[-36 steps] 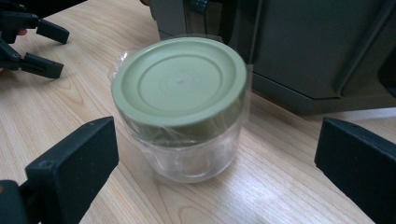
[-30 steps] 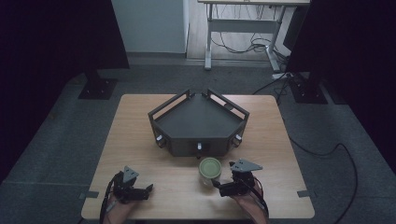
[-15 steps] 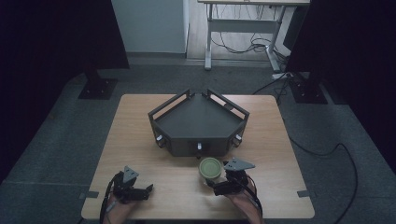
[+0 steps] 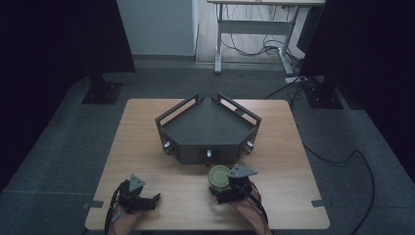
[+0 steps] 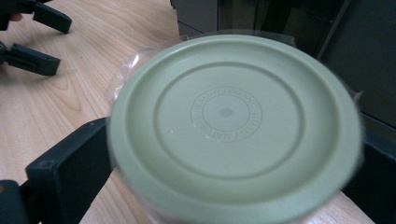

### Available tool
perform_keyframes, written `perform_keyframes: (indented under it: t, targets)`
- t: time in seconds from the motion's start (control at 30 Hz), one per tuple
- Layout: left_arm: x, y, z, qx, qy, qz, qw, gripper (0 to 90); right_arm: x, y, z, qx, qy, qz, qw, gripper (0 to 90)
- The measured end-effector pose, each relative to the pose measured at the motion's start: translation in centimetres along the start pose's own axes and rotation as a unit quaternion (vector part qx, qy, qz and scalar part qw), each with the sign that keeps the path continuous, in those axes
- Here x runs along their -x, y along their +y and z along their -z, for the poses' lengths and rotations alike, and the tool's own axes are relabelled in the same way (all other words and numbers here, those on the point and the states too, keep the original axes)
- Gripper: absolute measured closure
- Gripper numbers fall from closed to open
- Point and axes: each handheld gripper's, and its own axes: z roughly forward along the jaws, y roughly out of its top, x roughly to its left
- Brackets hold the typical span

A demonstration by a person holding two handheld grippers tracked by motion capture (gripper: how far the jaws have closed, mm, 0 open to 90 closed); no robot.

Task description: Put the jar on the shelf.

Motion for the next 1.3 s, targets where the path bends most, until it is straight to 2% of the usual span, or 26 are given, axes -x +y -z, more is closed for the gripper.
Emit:
perform_keyframes:
  t: [0.27,0.57,0.73,1.3]
  targets:
    - [0.0,0.0,0.0,0.000,-0.001,0.000,1.0000,1.6,0.0,-0.2,-1.2,-0.012,-0.010,0.006,0.9999,5.9]
    - [0.0,0.0,0.0,0.000,-0.001,-0.001,1.0000,1.6,-0.5,-0.1,-1.0,-0.014,-0.036,0.005,0.9992,8.9]
    - [0.0,0.0,0.0,0.000,-0.002,-0.002,1.0000,1.6,-0.5,0.1,-0.8,-0.023,-0.029,0.003,0.9993,9.0]
    - [0.0,0.0,0.0,0.000,-0.003,-0.002,1.0000,1.6,-1.0,1.8,0.4,-0.015,-0.030,0.004,0.9994,9.0]
